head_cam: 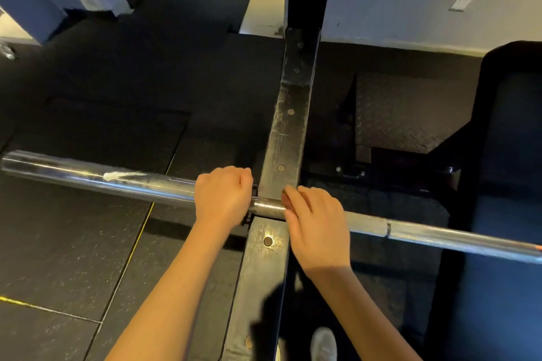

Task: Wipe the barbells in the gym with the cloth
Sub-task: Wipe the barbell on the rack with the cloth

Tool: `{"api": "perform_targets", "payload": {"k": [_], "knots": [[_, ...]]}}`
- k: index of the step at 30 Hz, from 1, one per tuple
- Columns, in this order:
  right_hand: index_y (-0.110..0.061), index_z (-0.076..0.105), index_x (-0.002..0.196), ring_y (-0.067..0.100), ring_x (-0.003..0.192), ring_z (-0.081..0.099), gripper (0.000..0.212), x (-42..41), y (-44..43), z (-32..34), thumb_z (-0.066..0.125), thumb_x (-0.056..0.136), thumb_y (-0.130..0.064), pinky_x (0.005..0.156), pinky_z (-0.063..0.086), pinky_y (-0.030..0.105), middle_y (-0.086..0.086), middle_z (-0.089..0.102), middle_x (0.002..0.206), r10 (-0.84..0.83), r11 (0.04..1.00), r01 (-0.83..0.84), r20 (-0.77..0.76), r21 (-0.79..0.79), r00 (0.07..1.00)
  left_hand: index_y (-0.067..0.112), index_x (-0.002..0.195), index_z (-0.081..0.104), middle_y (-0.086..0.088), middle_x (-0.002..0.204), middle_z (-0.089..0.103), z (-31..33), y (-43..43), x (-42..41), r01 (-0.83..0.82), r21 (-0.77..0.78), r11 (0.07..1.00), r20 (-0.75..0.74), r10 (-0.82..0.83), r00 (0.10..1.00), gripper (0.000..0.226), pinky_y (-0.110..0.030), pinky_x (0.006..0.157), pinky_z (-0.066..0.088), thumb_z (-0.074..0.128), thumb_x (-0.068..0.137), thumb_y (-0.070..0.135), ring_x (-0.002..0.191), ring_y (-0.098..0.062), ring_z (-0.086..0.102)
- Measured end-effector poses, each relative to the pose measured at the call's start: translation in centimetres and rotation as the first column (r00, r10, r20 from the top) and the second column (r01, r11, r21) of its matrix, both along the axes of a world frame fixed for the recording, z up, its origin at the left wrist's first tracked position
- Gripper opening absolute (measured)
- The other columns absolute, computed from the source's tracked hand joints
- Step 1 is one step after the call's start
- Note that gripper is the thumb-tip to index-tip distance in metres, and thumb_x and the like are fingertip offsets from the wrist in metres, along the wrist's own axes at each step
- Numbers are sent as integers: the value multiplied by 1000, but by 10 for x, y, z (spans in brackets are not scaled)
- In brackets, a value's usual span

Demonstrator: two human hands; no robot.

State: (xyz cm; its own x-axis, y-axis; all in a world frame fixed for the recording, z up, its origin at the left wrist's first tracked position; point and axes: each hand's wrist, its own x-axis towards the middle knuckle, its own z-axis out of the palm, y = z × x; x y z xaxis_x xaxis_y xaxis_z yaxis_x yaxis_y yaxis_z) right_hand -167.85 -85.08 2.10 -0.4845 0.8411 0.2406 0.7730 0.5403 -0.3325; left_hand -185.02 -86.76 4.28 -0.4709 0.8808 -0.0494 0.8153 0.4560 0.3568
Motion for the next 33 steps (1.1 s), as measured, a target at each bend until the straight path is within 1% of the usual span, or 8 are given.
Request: {"api": "perform_targets", "payload": {"k": [4,9,12,15,19,25,31,33], "knots": [[-18,71,106,18,91,62,27,-12,6,1,48,93,-27,76,54,35,-2,68,98,164,986,-163,-11,16,986,15,92,66,0,77,63,-2,-8,4,33,11,999,-48,-33,998,43,-33,67,37,25,99,27,68,-17,58],[-7,74,99,29,87,65,39,62,7,-6,40,92,-24,77,54,44,6,69,93,-69,993,77,-85,88,994,9,109,70,-3,95,70,-8,-31,7,53,224,973,-30,-48,998,48,-33,82,39,25,97,25,83,-18,63],[-7,74,93,32,93,65,33,33,-10,-5,45,89,-22,88,47,42,9,70,95,-209,973,213,-50,90,977,15,87,67,2,81,64,-12,-35,8,65,212,975,-71,-51,996,40,-30,76,34,30,97,22,68,-11,53],[-13,73,96,26,100,64,18,-8,-25,-2,73,79,-18,92,50,43,5,70,100,-44,998,45,-21,49,999,20,62,45,6,61,46,-6,-12,7,56,46,997,-74,-52,996,43,-31,66,27,27,100,29,56,-11,42],[-15,72,106,20,98,63,31,27,-9,3,46,90,-26,84,53,38,0,69,104,104,993,-105,37,51,994,24,63,42,7,61,43,-9,-15,7,93,49,994,-75,-89,993,40,-33,64,33,28,101,28,55,-9,41],[-5,74,88,29,84,64,40,60,-13,-2,38,90,-23,81,47,40,8,68,87,-246,968,248,-48,33,968,14,96,67,3,88,64,-11,-47,14,98,192,976,-54,-89,995,36,-34,79,41,33,95,25,80,-14,58],[-16,74,89,20,81,66,13,25,-22,9,64,82,-21,71,55,36,-1,70,87,-10,999,7,69,40,998,21,65,42,4,63,45,-4,-23,10,27,31,999,41,-28,999,37,-31,66,32,36,100,29,57,-11,43],[-14,74,94,20,81,66,26,56,-13,7,52,86,-26,71,56,38,0,70,89,19,998,-26,112,62,994,23,63,42,6,61,44,-5,-28,10,71,44,997,-28,-70,997,38,-32,63,32,30,99,31,54,-10,43]]}}
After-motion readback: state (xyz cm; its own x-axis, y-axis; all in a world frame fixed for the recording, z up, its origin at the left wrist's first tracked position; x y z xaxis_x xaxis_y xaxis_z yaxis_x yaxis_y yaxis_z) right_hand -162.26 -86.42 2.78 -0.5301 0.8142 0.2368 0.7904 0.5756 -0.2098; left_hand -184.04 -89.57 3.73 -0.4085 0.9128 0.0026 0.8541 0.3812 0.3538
